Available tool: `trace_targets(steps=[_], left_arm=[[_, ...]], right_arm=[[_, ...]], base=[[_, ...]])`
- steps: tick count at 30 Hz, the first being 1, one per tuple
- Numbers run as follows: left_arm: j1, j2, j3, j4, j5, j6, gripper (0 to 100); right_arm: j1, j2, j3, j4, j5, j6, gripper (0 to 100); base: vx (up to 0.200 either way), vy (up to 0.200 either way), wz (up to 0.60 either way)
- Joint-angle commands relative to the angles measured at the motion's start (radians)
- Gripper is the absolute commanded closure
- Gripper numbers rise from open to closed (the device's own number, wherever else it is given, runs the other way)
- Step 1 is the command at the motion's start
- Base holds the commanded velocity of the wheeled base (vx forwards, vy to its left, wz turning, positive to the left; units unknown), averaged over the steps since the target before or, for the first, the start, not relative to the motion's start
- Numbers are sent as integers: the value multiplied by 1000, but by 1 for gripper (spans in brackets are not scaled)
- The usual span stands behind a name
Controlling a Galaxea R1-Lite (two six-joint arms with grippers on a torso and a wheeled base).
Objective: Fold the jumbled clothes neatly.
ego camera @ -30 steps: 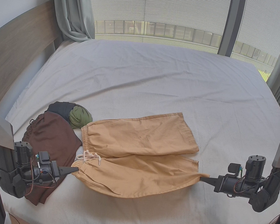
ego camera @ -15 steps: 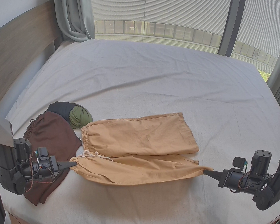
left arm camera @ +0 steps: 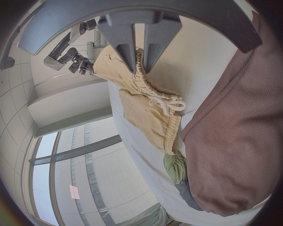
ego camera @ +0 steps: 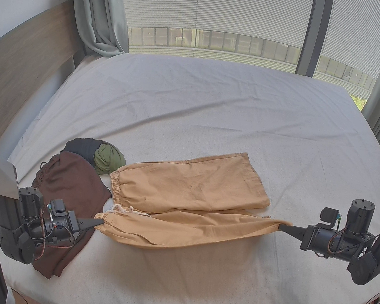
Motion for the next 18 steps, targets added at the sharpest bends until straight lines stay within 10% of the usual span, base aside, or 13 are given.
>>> trace_targets(steps=[1,18], left_arm=[[1,-7,-1,-1,0,-1,100],[3,-9,-10,-2,-2,-1,100]], right_arm=[[2,-19,0,-2,0,0,100],[5,-59,0,-1,0,0,100]], base=[[0,0,0],[0,0,0]])
